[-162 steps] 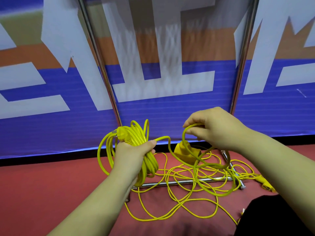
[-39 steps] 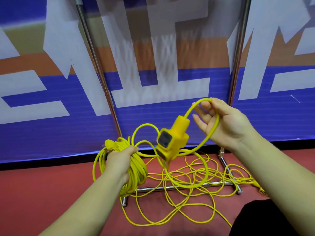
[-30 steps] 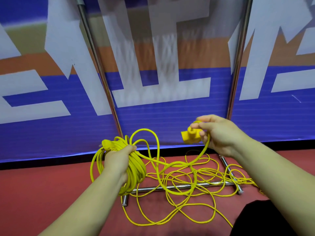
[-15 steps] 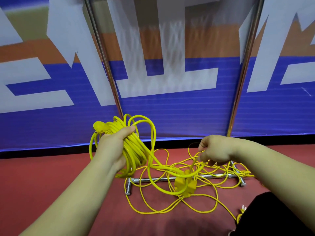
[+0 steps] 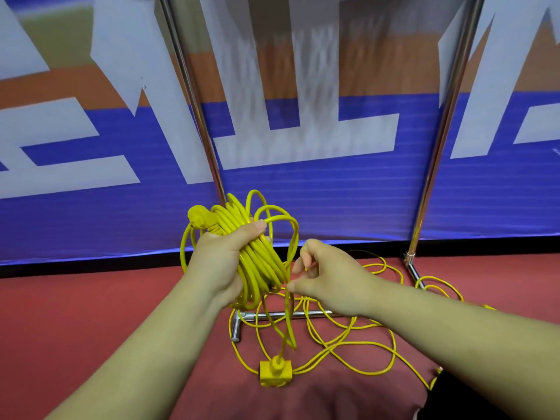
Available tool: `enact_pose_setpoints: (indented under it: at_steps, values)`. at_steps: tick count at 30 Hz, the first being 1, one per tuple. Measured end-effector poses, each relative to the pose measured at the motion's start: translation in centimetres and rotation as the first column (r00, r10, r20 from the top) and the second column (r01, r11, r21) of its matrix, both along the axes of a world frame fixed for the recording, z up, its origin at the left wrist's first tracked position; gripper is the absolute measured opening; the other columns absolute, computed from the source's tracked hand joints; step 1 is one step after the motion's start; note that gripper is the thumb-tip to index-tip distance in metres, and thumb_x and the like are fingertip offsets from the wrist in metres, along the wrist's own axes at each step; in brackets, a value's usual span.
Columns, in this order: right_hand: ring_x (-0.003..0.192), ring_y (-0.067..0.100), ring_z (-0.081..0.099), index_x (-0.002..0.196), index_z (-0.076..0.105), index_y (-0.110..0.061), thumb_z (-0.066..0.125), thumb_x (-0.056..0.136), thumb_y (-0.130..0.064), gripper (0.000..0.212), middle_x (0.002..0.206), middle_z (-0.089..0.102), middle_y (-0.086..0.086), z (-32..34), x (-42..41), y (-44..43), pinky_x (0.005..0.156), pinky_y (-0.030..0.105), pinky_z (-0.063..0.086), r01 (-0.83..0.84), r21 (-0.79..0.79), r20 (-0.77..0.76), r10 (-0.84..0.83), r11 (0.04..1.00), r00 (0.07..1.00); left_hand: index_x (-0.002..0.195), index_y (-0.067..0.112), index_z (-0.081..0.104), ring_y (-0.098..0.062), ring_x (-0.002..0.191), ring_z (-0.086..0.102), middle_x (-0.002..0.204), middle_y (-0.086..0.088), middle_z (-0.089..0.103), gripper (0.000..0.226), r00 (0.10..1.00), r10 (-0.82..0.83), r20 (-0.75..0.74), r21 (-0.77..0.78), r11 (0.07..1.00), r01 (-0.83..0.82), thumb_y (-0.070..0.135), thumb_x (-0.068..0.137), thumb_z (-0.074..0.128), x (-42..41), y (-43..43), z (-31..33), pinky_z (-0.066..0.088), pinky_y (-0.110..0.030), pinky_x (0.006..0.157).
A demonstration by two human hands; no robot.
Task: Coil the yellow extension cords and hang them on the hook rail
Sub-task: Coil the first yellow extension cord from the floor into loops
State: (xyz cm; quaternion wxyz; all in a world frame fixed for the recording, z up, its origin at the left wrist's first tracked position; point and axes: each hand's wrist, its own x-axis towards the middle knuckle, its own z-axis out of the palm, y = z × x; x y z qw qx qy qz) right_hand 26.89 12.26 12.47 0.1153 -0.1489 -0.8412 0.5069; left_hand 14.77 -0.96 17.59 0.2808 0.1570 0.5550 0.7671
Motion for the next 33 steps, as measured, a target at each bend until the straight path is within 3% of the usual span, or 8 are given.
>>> enact_pose_setpoints:
  at_steps: [7, 11, 15, 19, 21, 25, 29, 33]
  values:
    - [0.064, 0.018, 0.053, 0.079, 0.037, -0.017, 0.072, 0.084, 0.002, 0.040, 0.081, 0.061, 0.005, -1.1, -0.6, -0.4, 0.064, 0.031, 0.046, -0.080, -0.124, -0.011, 0.079, 0.989, 0.997, 0.086, 0.004, 0.064, -0.025, 0.060, 0.064, 0.071, -0.014, 0.060, 0.009, 0.999, -0.033, -0.008, 0.021, 0.999, 0.034, 0.005, 0.079, 0.070, -0.3, -0.3, 0.0, 0.056, -0.038, 0.065]
    - [0.062, 0.019, 0.052, 0.079, 0.039, -0.019, 0.072, 0.084, 0.002, 0.039, 0.076, 0.060, -0.002, -0.8, -0.6, 0.1, 0.063, 0.036, 0.045, -0.059, -0.134, -0.060, 0.052, 0.989, 0.997, 0.102, -0.001, 0.066, -0.025, 0.065, 0.062, 0.074, -0.014, 0.061, 0.029, 0.996, -0.032, 0.080, 0.048, 0.998, 0.029, 0.010, 0.076, 0.070, -1.0, -0.6, 0.2, 0.051, -0.044, 0.079]
    - [0.067, 0.024, 0.066, 0.082, 0.045, -0.018, 0.066, 0.088, 0.002, 0.030, 0.070, 0.063, 0.001, 0.9, -0.3, 2.9, 0.069, 0.044, 0.055, 0.171, -0.213, -0.183, -0.211, 0.962, 0.960, 0.088, 0.004, 0.064, -0.015, 0.053, 0.061, 0.064, -0.007, 0.062, 0.005, 0.964, 0.037, 0.263, 0.012, 0.999, -0.041, 0.007, 0.092, 0.062, -2.5, -1.4, 0.2, 0.050, -0.039, 0.077]
    - [0.067, 0.023, 0.070, 0.088, 0.049, -0.017, 0.063, 0.092, 0.000, 0.022, 0.081, 0.058, 0.016, 1.5, 0.4, 5.3, 0.071, 0.057, 0.059, 0.405, -0.334, -0.150, -0.472, 0.851, 0.869, 0.080, 0.009, 0.059, -0.014, 0.051, 0.059, 0.057, -0.004, 0.060, 0.015, 0.947, 0.051, 0.317, -0.028, 0.999, -0.044, 0.008, 0.095, 0.057, -3.4, -2.1, 0.1, 0.050, -0.034, 0.070]
    - [0.070, 0.025, 0.071, 0.089, 0.051, -0.018, 0.064, 0.091, -0.002, 0.021, 0.078, 0.061, 0.013, 1.3, 0.6, 6.2, 0.073, 0.057, 0.058, 0.448, -0.304, -0.122, -0.501, 0.841, 0.857, 0.082, 0.008, 0.062, -0.014, 0.053, 0.060, 0.059, -0.004, 0.060, 0.012, 0.947, 0.033, 0.319, -0.033, 0.999, -0.024, 0.007, 0.093, 0.059, -3.5, -2.3, -0.1, 0.052, -0.037, 0.075]
    - [0.064, 0.025, 0.065, 0.089, 0.050, -0.018, 0.067, 0.091, -0.007, 0.021, 0.070, 0.067, 0.010, 1.4, 0.8, 6.4, 0.067, 0.046, 0.052, 0.409, -0.235, -0.097, -0.440, 0.882, 0.893, 0.088, 0.005, 0.065, -0.013, 0.048, 0.059, 0.062, -0.008, 0.058, 0.012, 0.959, -0.054, 0.279, -0.032, 0.997, 0.065, 0.005, 0.076, 0.067, -2.5, -2.2, 0.1, 0.057, -0.032, 0.053]
    - [0.062, 0.016, 0.066, 0.083, 0.052, -0.017, 0.063, 0.092, -0.002, 0.021, 0.092, 0.071, 0.022, 1.8, 0.6, 4.9, 0.068, 0.040, 0.049, 0.288, -0.149, -0.086, -0.303, 0.946, 0.949, 0.096, 0.005, 0.065, -0.014, 0.056, 0.060, 0.069, -0.007, 0.065, 0.031, 0.956, -0.169, 0.239, -0.027, 0.983, 0.180, 0.001, 0.066, 0.071, -2.2, -2.3, 0.0, 0.051, -0.047, 0.090]
    - [0.067, 0.019, 0.070, 0.086, 0.054, -0.019, 0.067, 0.088, -0.008, 0.017, 0.085, 0.070, 0.017, 1.5, 0.8, 5.2, 0.067, 0.039, 0.056, 0.336, 0.053, 0.058, -0.339, 0.940, 0.939, 0.097, 0.002, 0.063, -0.013, 0.053, 0.059, 0.083, -0.014, 0.070, 0.027, 0.942, -0.285, 0.174, -0.009, 0.957, 0.291, 0.003, 0.070, 0.064, -1.4, -2.3, 0.4, 0.056, -0.030, 0.060]
